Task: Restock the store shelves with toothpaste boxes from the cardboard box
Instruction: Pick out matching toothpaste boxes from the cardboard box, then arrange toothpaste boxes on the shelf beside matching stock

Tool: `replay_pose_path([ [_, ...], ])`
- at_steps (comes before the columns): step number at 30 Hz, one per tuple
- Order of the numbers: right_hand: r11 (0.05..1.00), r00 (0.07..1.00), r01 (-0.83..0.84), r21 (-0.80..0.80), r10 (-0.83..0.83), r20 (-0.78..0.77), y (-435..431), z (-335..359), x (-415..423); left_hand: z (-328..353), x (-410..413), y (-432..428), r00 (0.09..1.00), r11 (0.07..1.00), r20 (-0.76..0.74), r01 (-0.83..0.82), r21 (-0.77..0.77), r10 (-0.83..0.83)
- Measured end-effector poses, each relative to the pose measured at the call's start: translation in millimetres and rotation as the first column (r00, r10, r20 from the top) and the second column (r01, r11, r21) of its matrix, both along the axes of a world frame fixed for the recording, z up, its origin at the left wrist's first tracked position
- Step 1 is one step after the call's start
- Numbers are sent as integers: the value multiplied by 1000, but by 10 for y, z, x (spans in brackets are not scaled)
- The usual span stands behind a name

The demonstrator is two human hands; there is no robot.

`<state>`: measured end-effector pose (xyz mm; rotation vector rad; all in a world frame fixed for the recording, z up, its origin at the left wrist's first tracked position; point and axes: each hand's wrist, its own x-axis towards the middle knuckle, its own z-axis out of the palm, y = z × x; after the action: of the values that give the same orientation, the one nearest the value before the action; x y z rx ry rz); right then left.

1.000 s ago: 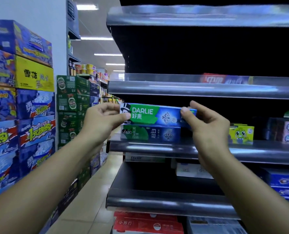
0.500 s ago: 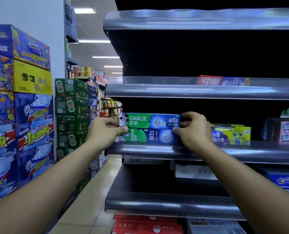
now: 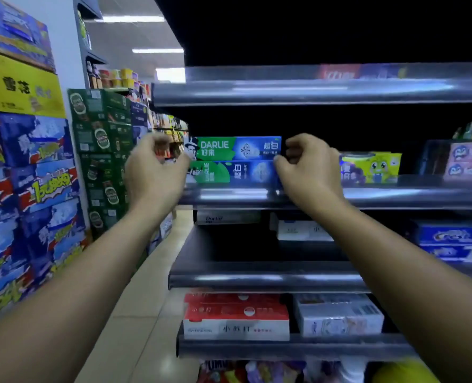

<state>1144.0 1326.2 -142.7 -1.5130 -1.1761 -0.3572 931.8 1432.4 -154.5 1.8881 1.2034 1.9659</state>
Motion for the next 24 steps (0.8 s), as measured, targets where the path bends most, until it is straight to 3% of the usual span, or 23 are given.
replay_pose_path([
  [2, 989, 995, -76, 123, 67, 75, -288, -284, -26, -261, -15, -209, 998, 980, 43, 38, 193, -47],
  [4, 980, 987, -140, 140, 127, 98, -578, -647, -25, -663, 41, -453, 994, 949, 4, 99, 299, -105],
  [8, 983, 980, -184, 19, 185, -76, -1050, -1548, 156, -1745, 404, -1007, 948, 917, -179, 305, 256, -265],
  [11, 968, 957, -190, -165, 146, -249, -1362, -2252, 369, -2620, 781, -1443, 860, 887, -243, 462, -6, -449],
  [13, 929, 944, -167, -329, 55, -325, -1520, -2658, 550, -3170, 1034, -1679, 789, 812, -226, 501, -301, -571],
  [15, 850, 930, -138, -509, -66, -363, -1633, -2996, 730, -3667, 1260, -1846, 702, 635, -189, 453, -626, -687],
  [17, 744, 905, -146, -652, -166, -392, -1712, -3279, 864, -4112, 1432, -1969, 642, 429, -116, 358, -829, -758],
  [24, 488, 878, -176, -855, -315, -360, -2005, -3814, 1106, -4919, 1762, -1972, 570, 195, -93, 120, -974, -817],
])
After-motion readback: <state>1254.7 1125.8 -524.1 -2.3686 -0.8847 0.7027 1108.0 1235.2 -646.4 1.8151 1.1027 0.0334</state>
